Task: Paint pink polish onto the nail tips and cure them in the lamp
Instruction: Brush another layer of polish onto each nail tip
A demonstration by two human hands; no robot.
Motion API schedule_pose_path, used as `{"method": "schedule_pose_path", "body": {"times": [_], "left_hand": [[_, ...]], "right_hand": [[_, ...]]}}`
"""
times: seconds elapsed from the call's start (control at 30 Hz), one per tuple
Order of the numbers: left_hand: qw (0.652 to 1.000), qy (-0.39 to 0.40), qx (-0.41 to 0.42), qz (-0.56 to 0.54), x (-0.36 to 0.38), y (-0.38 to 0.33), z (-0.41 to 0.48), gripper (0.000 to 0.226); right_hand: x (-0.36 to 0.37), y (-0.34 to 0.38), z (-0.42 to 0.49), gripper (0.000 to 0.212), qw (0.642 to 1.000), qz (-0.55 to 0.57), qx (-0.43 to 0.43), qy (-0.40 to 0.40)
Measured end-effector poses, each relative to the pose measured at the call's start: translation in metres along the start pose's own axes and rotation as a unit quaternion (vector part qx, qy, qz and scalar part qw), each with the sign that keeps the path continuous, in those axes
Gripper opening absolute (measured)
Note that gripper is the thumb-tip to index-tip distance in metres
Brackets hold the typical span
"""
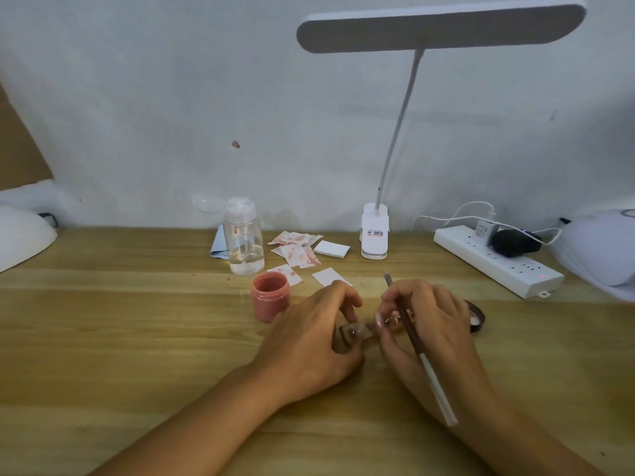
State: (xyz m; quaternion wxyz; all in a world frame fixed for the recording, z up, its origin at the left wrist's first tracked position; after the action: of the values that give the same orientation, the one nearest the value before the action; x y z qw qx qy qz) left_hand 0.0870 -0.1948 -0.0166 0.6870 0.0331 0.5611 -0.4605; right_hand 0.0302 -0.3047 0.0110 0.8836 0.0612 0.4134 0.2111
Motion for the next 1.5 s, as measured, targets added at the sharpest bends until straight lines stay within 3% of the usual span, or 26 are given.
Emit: {"method": "schedule_pose_path", "body": {"times": [0.33,0.6,1.0,1.3,1.5], "left_hand": [[1.000,-0.006,0.020,0.010,0.002,-0.004,-0.001,0.038],[0.999,-0.022,0.043,0.017,-0.003,-0.009,0.000,0.032],[0.998,-0.030,0.060,0.017,-0.003,-0.015,-0.002,0.034],[0.998,-0.054,0.019,0.023,-0.007,-0.001,0.001,0.035],[0.996,-0.072,-0.043,-0.030,-0.008,0.026,0.006,0.031]], "right_hand": [[0.006,0.004,-0.004,0.042,0.999,-0.019,-0.031,0.023],[0.003,0.006,-0.003,0.044,0.999,-0.042,-0.034,0.004],[-0.001,0.012,-0.005,0.027,0.999,-0.029,-0.045,-0.004],[-0.002,0.011,-0.004,0.042,0.999,-0.022,-0.048,0.006],[-0.021,-0.007,-0.004,0.055,0.996,-0.002,0.044,-0.081]]}}
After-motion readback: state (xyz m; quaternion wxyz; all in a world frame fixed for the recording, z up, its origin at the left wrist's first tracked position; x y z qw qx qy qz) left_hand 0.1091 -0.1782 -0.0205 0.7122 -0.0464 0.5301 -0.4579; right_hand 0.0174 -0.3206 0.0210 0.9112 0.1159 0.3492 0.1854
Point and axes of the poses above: each hand's wrist, its own z-axis towards the middle knuckle, its own x-axis out of the palm, y = z × x, the point moved 10 cm from there along z, towards the middle knuckle, and after that the axes turned 2 degrees about y, right-handed, at the moved point
